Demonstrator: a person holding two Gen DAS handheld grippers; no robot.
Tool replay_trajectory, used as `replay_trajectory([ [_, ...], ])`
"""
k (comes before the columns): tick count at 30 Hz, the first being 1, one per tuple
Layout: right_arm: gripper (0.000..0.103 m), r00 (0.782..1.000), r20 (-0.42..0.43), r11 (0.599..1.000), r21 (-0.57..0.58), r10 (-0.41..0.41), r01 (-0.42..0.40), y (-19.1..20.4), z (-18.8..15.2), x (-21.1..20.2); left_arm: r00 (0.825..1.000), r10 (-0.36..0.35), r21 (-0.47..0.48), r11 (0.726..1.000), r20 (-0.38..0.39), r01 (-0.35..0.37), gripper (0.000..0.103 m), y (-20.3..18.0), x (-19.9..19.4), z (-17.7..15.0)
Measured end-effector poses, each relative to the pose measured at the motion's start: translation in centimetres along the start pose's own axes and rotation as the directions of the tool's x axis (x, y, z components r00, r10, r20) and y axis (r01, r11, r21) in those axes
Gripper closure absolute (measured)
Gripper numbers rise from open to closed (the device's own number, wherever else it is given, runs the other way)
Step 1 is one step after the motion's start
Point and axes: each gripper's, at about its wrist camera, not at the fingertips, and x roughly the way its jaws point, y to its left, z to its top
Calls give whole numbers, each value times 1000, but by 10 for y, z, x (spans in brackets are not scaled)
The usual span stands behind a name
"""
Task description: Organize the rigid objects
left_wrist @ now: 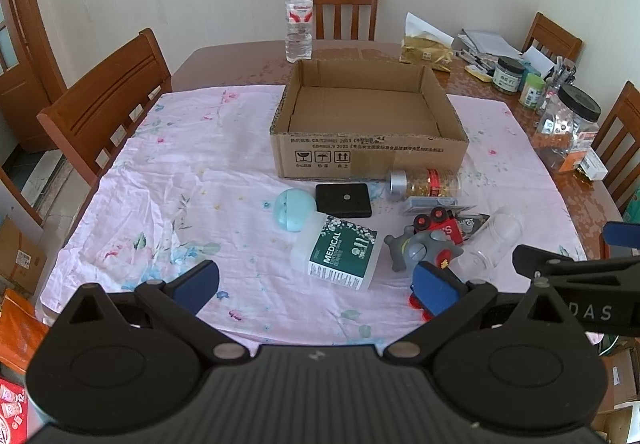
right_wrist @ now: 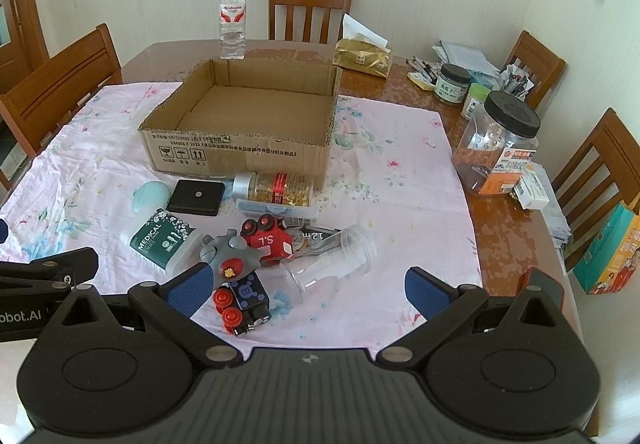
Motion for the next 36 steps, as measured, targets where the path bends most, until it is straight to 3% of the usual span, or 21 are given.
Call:
replay_trajectory([
  [9,0,999,45,999,-22,31,-30,-4,-4,5,998,-63,-2,998,16,63,1,3,10,-5],
  [17,0,994,78,996,-53,80,-76,-14,-21,11,997,-63,44,997,31,62,1,-1,17,-11],
  [26,0,993,34,991,-82,110,-107,-22,-52,29,998,-64,92,994,28,62,0,-4,23,-24],
  [36,0,988,-26,988,-23,152,-152,-29,-72,49,1000,-27,180,983,7,25,1,-7,42,-24],
])
